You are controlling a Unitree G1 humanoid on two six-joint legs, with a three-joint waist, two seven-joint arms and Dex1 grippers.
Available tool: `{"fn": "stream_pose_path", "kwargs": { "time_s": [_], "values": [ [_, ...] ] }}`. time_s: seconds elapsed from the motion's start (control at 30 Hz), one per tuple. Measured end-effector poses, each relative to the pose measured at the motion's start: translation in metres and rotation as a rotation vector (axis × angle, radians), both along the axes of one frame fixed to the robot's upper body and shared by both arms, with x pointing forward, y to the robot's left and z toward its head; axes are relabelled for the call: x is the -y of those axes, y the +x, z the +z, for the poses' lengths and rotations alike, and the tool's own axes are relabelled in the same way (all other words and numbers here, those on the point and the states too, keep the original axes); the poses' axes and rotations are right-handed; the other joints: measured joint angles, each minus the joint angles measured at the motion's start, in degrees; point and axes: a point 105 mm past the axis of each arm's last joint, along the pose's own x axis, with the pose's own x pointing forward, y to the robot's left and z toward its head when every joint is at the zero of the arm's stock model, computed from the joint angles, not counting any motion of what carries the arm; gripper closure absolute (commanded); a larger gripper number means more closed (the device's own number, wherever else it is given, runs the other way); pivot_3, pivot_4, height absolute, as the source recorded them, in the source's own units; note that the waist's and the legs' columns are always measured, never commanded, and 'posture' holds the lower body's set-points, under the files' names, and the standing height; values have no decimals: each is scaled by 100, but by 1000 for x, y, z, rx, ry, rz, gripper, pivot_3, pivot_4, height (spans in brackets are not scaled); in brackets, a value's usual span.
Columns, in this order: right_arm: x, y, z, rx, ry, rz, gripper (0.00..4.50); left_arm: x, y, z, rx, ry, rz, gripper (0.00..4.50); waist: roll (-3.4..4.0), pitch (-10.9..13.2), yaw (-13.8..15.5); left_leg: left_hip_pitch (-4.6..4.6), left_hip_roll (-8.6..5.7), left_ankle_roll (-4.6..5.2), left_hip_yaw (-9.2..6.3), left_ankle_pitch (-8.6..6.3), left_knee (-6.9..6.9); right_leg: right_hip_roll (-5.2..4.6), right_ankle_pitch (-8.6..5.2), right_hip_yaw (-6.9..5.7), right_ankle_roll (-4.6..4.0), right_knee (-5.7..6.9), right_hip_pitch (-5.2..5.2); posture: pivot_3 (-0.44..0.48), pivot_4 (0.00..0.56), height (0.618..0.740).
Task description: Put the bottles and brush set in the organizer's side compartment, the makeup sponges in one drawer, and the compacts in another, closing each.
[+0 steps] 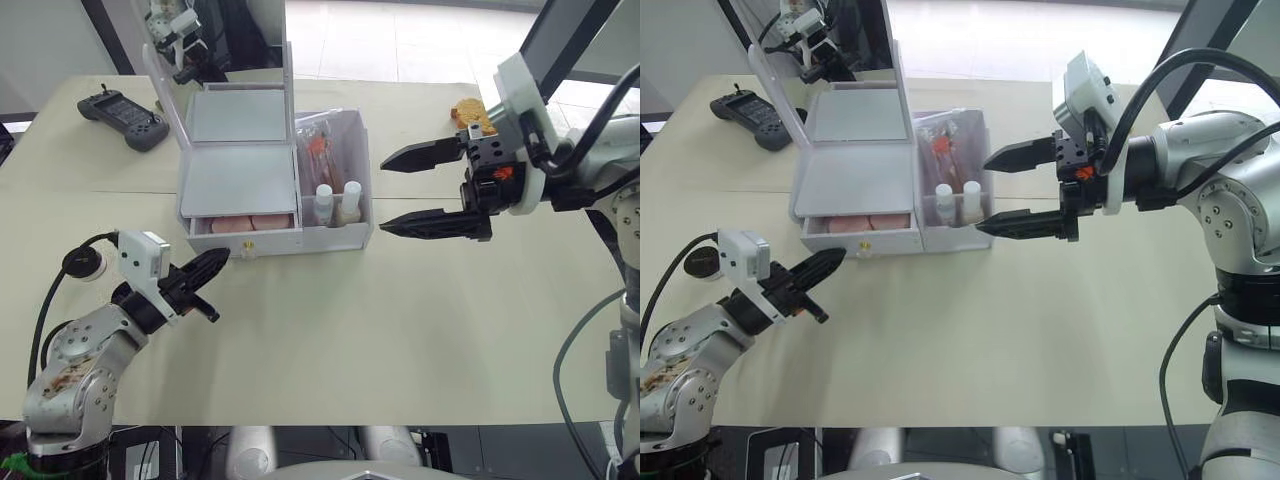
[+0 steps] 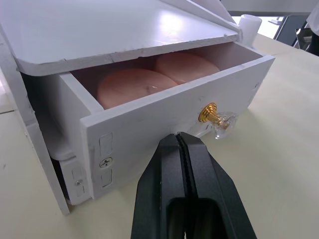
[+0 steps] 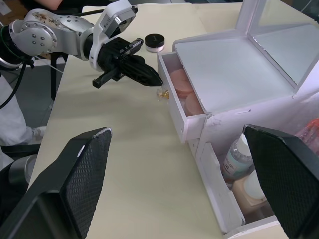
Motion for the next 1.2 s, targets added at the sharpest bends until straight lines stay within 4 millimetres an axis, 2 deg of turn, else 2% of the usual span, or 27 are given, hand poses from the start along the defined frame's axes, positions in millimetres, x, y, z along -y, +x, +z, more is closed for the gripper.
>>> {"fn": "stream_pose_path", "kwargs": {
  "time_s": [0.3,0.53,0.7,0.73,0.83,0.9,0.97,1.03,1.13,1.2],
  "values": [
    [3,0,14,37,1,-28,0,-2,23,13,32,-9,55,4479,0,0,1,0,0,0,-2,1,0,0,1,-1,2,1,0,0,150,705],
    [-2,1,22,49,8,-34,0,4,27,15,30,-4,49,4479,0,0,30,-2,0,-1,-3,1,-1,0,2,-2,3,-1,0,0,150,705],
    [-4,1,25,47,5,-43,0,2,25,7,-5,5,44,4479,0,0,11,-1,0,-1,-2,1,-8,0,2,-2,3,-2,-1,0,150,705],
    [-4,1,25,43,3,-49,0,-4,24,2,-26,13,61,4479,0,0,-4,-1,0,0,-2,1,-10,0,2,-1,3,-1,-5,0,150,705],
    [3,8,18,33,-8,-117,0,-38,18,-9,-87,34,135,3957,-2,-1,-42,3,2,0,-1,0,-18,2,1,-2,2,0,-8,0,150,705],
    [19,22,-2,-8,11,-226,0,-63,12,-7,-103,54,176,3358,-7,-2,-24,1,2,-1,-2,0,-16,1,0,-3,1,-3,-8,0,150,705],
    [48,36,-33,-87,37,-362,0,-97,8,4,-96,66,252,2740,-17,-1,51,-5,0,-1,-1,1,-9,-3,0,-6,1,-11,-6,0,150,705],
    [74,42,-55,-128,46,-472,0,-123,7,16,-70,71,313,2100,-12,2,101,-8,-9,-2,6,1,-9,-11,0,0,2,-19,-5,0,150,705],
    [127,40,-81,-112,91,-636,0,-169,12,39,-23,105,411,1195,-14,1,186,-6,-9,-2,1,1,-14,-10,-1,-7,2,-21,-3,0,150,705],
    [160,38,-97,-77,88,-749,0,-198,11,47,-14,133,494,571,-13,1,163,-2,-9,-2,7,1,-20,-11,0,-3,2,-25,-3,0,150,705]
  ]
}}
